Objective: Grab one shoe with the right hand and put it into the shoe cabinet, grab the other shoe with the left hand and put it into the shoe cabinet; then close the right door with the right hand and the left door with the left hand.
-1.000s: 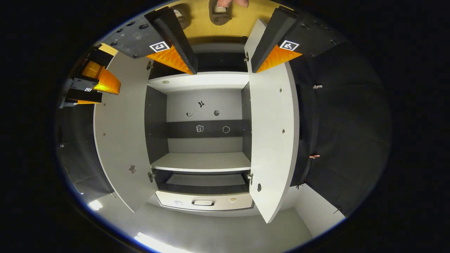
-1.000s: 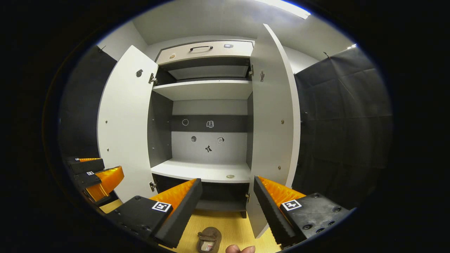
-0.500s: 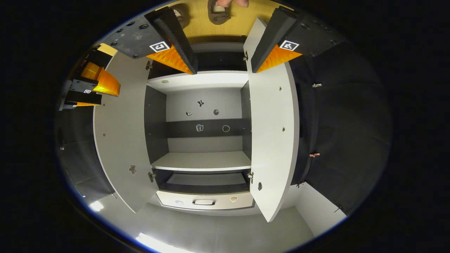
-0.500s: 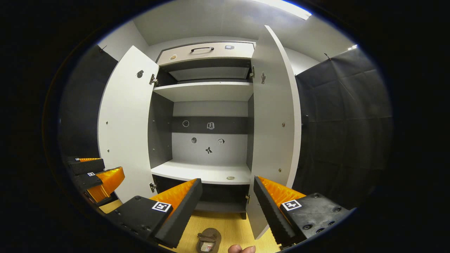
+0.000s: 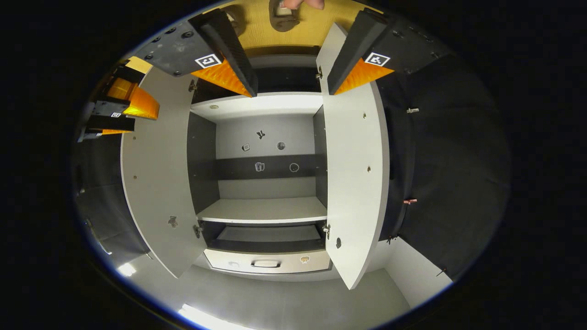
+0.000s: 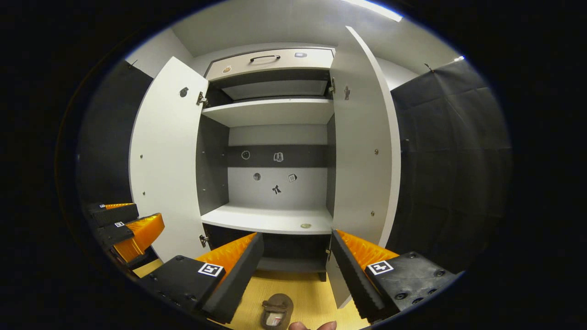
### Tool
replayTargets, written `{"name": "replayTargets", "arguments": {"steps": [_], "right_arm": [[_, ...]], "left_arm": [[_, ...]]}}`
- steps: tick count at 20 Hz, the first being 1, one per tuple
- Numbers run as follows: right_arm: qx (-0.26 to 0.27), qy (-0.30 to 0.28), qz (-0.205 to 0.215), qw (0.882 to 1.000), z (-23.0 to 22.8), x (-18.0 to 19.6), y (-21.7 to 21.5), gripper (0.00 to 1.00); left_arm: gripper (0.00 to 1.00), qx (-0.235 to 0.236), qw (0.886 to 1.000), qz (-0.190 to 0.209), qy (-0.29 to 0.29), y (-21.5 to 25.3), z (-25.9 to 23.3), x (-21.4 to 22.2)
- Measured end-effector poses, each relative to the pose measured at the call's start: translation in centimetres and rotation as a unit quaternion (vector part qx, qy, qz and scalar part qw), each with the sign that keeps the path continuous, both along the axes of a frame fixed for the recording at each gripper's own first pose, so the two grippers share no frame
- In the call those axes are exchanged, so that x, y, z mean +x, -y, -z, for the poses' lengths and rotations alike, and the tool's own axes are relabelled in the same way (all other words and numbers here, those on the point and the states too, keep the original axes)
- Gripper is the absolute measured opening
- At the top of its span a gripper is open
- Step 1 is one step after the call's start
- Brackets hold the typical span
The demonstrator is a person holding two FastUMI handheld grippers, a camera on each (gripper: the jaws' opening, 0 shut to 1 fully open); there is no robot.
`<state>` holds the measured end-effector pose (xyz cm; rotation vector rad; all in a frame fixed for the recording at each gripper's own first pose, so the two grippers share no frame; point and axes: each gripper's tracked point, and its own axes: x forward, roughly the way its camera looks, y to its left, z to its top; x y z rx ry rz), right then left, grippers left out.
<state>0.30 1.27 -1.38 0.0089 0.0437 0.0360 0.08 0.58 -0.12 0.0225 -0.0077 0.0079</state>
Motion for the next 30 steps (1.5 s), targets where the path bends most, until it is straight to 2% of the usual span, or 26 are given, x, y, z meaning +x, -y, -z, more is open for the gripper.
{"name": "replayTargets", "arguments": {"steps": [6, 11, 18, 30], "right_arm": [[0.009, -0.054, -0.027, 0.998, 5.0, -0.6, -2.2, 0.98], [0.014, -0.121, -0.057, 0.991, 11.0, -1.4, -4.2, 0.98], [0.043, -0.23, -0.085, 0.969, 20.0, -3.3, -7.2, 0.99], [0.056, -0.369, -0.07, 0.925, 33.7, -2.7, -10.0, 0.99]], "left_arm": [[0.97, 0.01, 1.0, -0.014, -0.007, -1.4, 1.2, -0.8], [0.98, 0.012, 1.0, -0.026, -0.014, -2.4, 2.3, -1.8], [0.98, 0.012, 0.999, -0.046, -0.027, -3.9, 4.1, -2.7], [0.98, 0.003, 0.996, -0.072, -0.047, -6.5, 6.6, -3.1]]}}
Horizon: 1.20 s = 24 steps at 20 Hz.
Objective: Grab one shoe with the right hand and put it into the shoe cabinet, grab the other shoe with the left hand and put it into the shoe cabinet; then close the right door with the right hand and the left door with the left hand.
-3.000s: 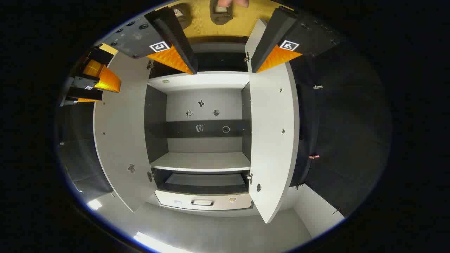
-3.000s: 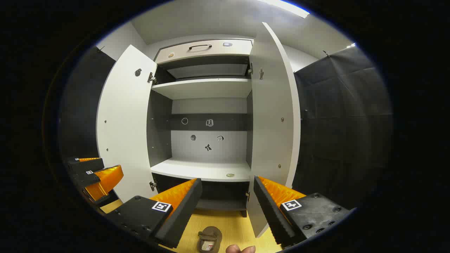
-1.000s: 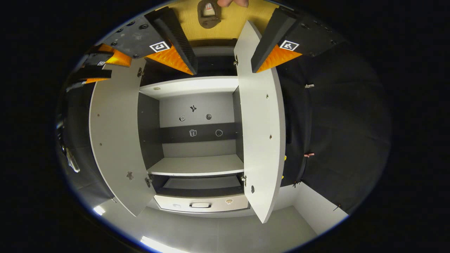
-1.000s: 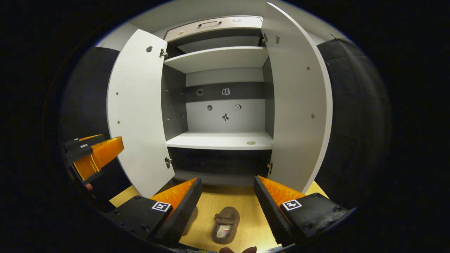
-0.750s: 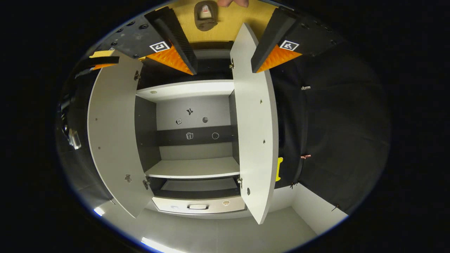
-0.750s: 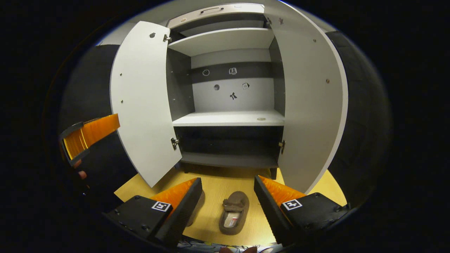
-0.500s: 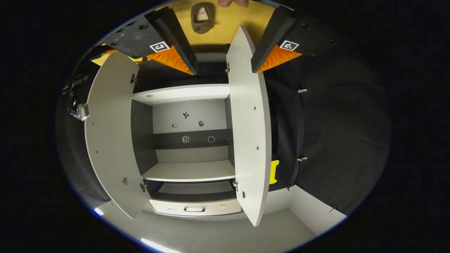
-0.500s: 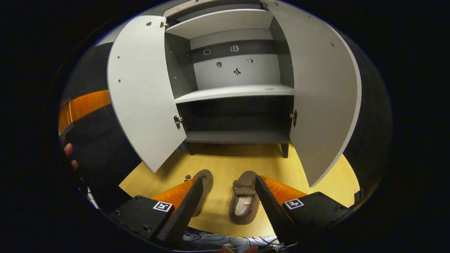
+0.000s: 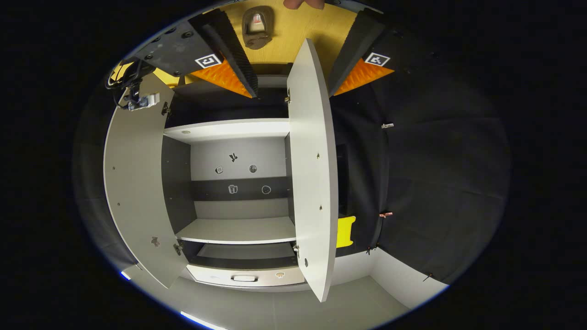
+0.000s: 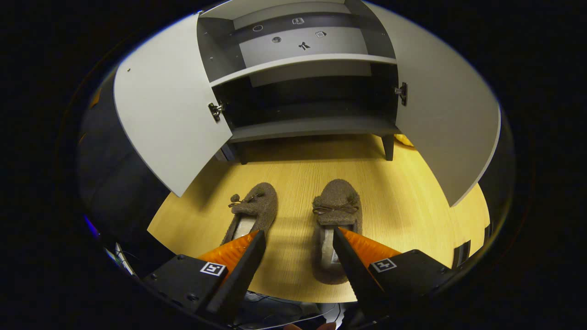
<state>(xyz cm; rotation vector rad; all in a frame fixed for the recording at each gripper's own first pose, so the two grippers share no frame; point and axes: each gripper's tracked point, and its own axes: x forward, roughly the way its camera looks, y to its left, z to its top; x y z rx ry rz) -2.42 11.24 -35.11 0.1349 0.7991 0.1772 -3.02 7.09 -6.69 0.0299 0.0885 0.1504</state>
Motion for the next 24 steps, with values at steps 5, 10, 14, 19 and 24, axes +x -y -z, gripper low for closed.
{"name": "replayTargets", "arguments": {"steps": [5, 10, 14, 19, 24], "right_arm": [[-0.014, -0.025, 0.014, 0.999, 4.8, 1.9, 0.0, 0.94], [-0.036, -0.025, 0.033, 0.999, 8.4, 4.4, 0.5, 0.75], [-0.043, -0.014, 0.064, 0.997, 9.4, 6.8, 1.0, 0.6], [-0.063, -0.006, 0.09, 0.994, 10.0, 8.0, 1.8, 0.19], [-0.068, -0.001, 0.076, 0.995, 8.7, 7.3, 2.2, 0.1]], "left_arm": [[0.98, 0.01, 1.0, -0.002, -0.009, -0.8, 0.8, 0.9], [0.98, 0.005, 1.0, 0.002, -0.023, -0.7, 1.9, 2.4], [0.98, 0.01, 0.999, 0.006, -0.036, -0.5, 3.1, 3.3], [0.97, 0.008, 0.999, 0.006, -0.048, -0.9, 4.1, 4.1], [0.97, 0.004, 0.999, 0.006, -0.046, -0.9, 4.1, 4.4]]}}
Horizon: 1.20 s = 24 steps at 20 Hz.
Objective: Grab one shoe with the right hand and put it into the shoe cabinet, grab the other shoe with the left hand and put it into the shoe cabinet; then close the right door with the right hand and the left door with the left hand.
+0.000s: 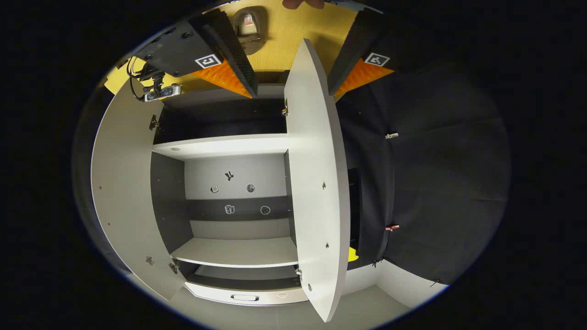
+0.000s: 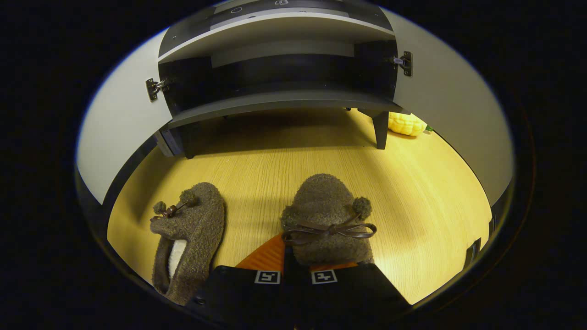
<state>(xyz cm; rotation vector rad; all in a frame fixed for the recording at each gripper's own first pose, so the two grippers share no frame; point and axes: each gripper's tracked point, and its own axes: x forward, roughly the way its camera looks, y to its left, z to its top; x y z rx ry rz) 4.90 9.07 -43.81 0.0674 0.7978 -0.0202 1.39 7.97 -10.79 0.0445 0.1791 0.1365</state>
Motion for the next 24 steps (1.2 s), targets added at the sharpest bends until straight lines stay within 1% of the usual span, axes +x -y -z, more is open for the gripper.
{"name": "replayTargets", "arguments": {"steps": [5, 12, 16, 18, 20, 22, 24], "right_arm": [[0.02, 0.016, -0.013, 1.0, -4.7, -0.5, 0.7, 0.1], [0.05, 0.052, -0.028, 0.997, -13.8, 0.0, 1.6, 0.1], [0.044, 0.079, -0.029, 0.996, -19.3, 0.5, 2.5, 0.1], [0.041, 0.09, -0.03, 0.995, -21.9, 1.2, 2.5, 0.1], [0.054, 0.098, -0.033, 0.993, -24.8, 2.2, 2.0, 0.1], [0.056, 0.112, -0.035, 0.992, -27.7, 3.7, 2.1, 0.1], [0.048, 0.127, -0.039, 0.99, -30.0, 5.7, 2.3, 0.1]], "left_arm": [[0.97, 0.005, 1.0, 0.011, 0.011, 0.8, -0.9, 0.5], [0.97, -0.001, 0.999, 0.028, 0.031, 2.6, -2.7, 0.3], [0.97, 0.006, 0.998, 0.04, 0.038, 3.6, -3.4, 0.0], [0.97, 0.002, 0.998, 0.042, 0.041, 4.0, -3.7, -0.1], [0.97, -0.003, 0.998, 0.046, 0.042, 4.5, -3.9, -0.2], [0.97, -0.003, 0.998, 0.051, 0.043, 4.9, -4.0, -0.2], [0.97, -0.002, 0.997, 0.055, 0.045, 5.2, -4.1, -0.1]]}}
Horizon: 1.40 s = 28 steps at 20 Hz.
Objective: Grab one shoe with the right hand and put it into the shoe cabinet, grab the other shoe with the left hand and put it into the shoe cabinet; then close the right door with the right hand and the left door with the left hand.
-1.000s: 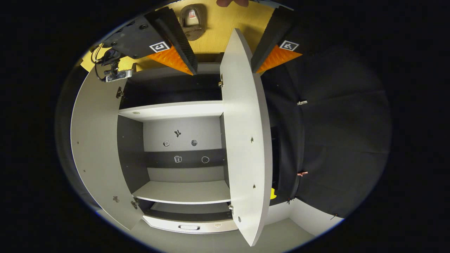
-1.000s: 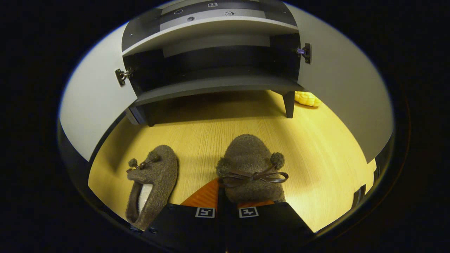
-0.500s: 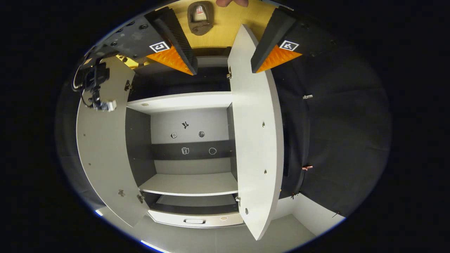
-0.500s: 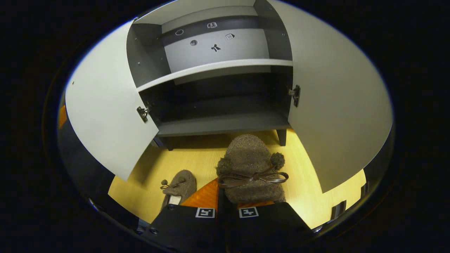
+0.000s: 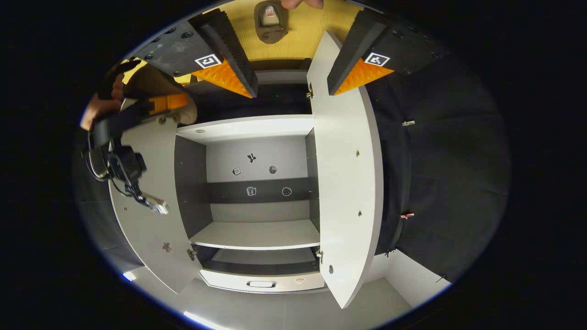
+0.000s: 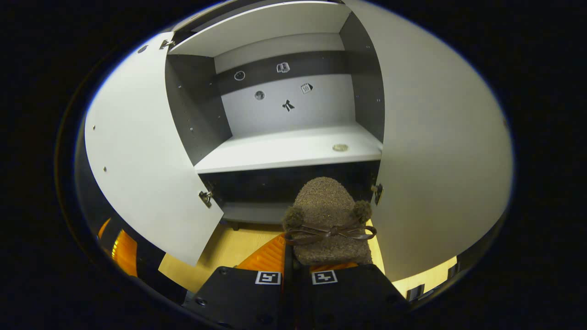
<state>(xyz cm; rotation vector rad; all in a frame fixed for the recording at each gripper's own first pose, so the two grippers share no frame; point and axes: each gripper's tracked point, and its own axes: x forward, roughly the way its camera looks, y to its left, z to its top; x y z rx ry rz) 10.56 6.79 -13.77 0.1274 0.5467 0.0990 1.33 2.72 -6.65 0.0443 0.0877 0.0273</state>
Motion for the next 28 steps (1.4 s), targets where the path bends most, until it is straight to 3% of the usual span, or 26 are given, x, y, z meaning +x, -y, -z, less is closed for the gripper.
{"name": "replayTargets", "arguments": {"steps": [6, 10, 20, 28], "right_arm": [[-0.012, 0.058, 0.001, 0.998, -6.7, 7.1, 0.4, 0.1], [-0.003, 0.058, 0.007, 0.998, -8.4, 11.1, 0.4, 0.1], [-0.028, 0.057, 0.009, 0.998, -7.7, 21.8, -0.1, 0.1], [-0.03, 0.06, 0.025, 0.997, -5.7, 27.9, 0.2, 0.1]], "left_arm": [[0.97, -0.002, 1.0, 0.008, 0.001, 0.6, -0.1, 0.1], [0.97, -0.001, 1.0, 0.009, -0.001, 0.6, 0.3, 0.2], [0.97, -0.018, 1.0, 0.011, -0.009, 0.5, 1.3, 1.7], [0.97, -0.029, 0.999, 0.007, -0.022, 0.2, 2.2, 2.7]]}}
